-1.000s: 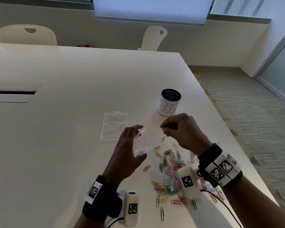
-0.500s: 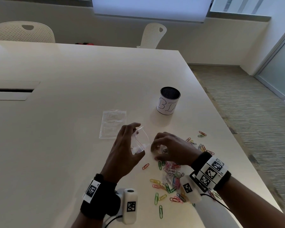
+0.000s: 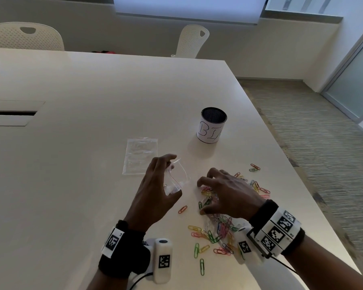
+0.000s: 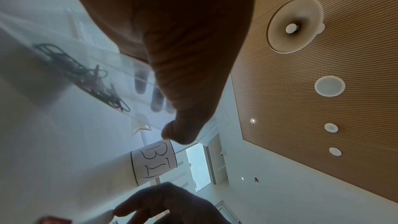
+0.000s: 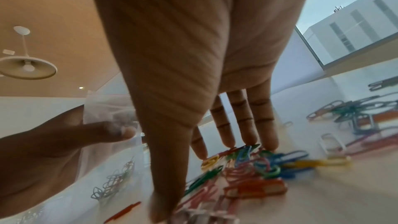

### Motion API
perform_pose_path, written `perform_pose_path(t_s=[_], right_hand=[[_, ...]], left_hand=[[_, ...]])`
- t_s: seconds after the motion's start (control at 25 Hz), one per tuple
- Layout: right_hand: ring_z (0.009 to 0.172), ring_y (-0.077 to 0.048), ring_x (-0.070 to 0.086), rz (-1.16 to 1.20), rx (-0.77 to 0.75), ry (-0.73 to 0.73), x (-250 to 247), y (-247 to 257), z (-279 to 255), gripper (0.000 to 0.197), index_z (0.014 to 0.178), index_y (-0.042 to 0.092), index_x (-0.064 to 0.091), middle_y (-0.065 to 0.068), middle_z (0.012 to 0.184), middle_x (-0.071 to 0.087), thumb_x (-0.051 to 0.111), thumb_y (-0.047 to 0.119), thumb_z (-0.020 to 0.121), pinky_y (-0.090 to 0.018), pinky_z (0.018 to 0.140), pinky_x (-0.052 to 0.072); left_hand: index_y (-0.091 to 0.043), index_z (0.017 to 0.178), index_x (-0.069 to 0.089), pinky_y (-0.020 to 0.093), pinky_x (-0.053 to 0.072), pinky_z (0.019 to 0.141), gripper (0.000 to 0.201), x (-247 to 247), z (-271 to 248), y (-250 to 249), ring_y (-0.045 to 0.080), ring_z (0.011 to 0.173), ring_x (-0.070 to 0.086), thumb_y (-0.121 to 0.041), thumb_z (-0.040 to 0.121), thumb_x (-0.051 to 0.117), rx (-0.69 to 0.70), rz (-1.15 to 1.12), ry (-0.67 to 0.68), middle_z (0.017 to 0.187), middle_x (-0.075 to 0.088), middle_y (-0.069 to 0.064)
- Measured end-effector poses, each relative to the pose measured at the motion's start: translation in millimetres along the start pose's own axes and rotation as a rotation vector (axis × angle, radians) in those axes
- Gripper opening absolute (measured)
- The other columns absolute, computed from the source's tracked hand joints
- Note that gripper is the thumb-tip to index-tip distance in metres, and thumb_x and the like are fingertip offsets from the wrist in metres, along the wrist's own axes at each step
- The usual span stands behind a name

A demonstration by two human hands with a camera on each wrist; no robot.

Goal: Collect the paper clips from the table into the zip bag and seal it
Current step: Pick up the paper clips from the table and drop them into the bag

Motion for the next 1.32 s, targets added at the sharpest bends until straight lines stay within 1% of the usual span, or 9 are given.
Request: perform_pose_path(t_s=[0.08,0.24,0.32,0.52,0.8,0.96,1.12,1.2,1.32], right_hand=[[0.117,-0.014,0.056,0.082,-0.020,-0.031,3,5,1,0.054,0.134,0.033,0.054,0.003,0.136,0.052,0.072,0.054,0.088,-0.032,0.098,0.053],[0.101,-0.013,0.066,0.163,-0.074,-0.116,3,15,1,0.022,0.121,0.021,0.068,0.000,0.126,0.061,0.066,0.023,0.099,-0.021,0.093,0.054],[0.095,-0.014,0.068,0.147,-0.074,-0.139,2,18,2,0.014,0.112,0.017,0.071,-0.002,0.118,0.064,0.062,0.017,0.101,-0.023,0.091,0.058],[0.086,-0.014,0.068,0.084,-0.051,-0.162,0,16,7,0.010,0.100,0.011,0.073,-0.005,0.109,0.066,0.063,0.009,0.099,-0.008,0.068,0.042],[0.074,-0.014,0.069,0.273,0.071,-0.254,-14,-12,7,0.010,0.086,0.009,0.077,-0.003,0.089,0.073,0.069,0.002,0.087,-0.020,0.065,0.055],[0.078,-0.008,0.077,0.655,0.201,-0.315,-29,-34,-2,0.010,0.087,0.014,0.081,0.001,0.081,0.080,0.080,0.004,0.083,-0.021,0.076,0.062],[0.089,-0.020,0.080,1.052,0.143,-0.313,-51,-18,-13,0.010,0.097,0.003,0.079,-0.010,0.089,0.082,0.076,0.001,0.088,-0.028,0.086,0.063],[0.091,-0.021,0.080,1.138,0.082,-0.336,-65,-1,-14,0.013,0.101,0.000,0.077,-0.011,0.093,0.082,0.075,0.000,0.089,-0.026,0.087,0.063],[0.089,-0.013,0.079,1.031,-0.005,-0.370,-78,29,-9,0.014,0.101,0.006,0.079,-0.005,0.091,0.082,0.078,0.004,0.087,-0.023,0.085,0.062]], left_hand=[[-0.028,0.146,0.038,0.012,0.051,0.084,0.081,0,0,0,0.004,0.123,0.050,-0.018,0.081,0.084,0.000,0.005,0.000,0.137,0.047,-0.007],[-0.028,0.146,0.038,0.027,0.055,0.094,0.080,-1,-1,-2,0.002,0.122,0.050,-0.018,0.081,0.084,0.003,0.000,-0.010,0.133,0.047,-0.008],[-0.027,0.146,0.039,0.031,0.056,0.096,0.080,-2,-1,-4,0.002,0.122,0.050,-0.018,0.081,0.084,0.004,-0.002,-0.014,0.133,0.047,-0.009],[-0.026,0.147,0.039,0.032,0.056,0.098,0.080,-3,-1,-5,0.004,0.123,0.050,-0.017,0.081,0.084,-0.005,-0.008,-0.006,0.134,0.048,-0.006],[-0.027,0.147,0.039,0.033,0.058,0.096,0.079,-4,-1,-7,0.006,0.126,0.051,-0.017,0.082,0.083,0.000,-0.019,-0.004,0.134,0.047,-0.007],[-0.028,0.147,0.038,0.032,0.055,0.100,0.079,-3,-1,-6,0.005,0.125,0.051,-0.018,0.082,0.082,0.005,-0.015,-0.003,0.137,0.047,-0.007],[-0.029,0.147,0.038,0.018,0.049,0.098,0.082,0,0,-4,0.006,0.126,0.051,-0.020,0.080,0.084,0.009,-0.008,0.005,0.138,0.046,-0.007],[-0.029,0.147,0.038,0.013,0.048,0.094,0.082,1,0,-3,0.006,0.127,0.052,-0.019,0.080,0.084,0.009,-0.010,0.010,0.139,0.046,-0.007],[-0.028,0.146,0.038,0.025,0.057,0.093,0.084,2,0,-3,0.007,0.124,0.051,-0.019,0.079,0.085,0.015,-0.002,0.016,0.137,0.046,-0.007]])
Point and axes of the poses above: each hand's wrist, its own z-axis towards the middle knuckle, its own x-axis out of the palm, y = z × x, the point moved 4 cm from there along z, towards the middle knuckle
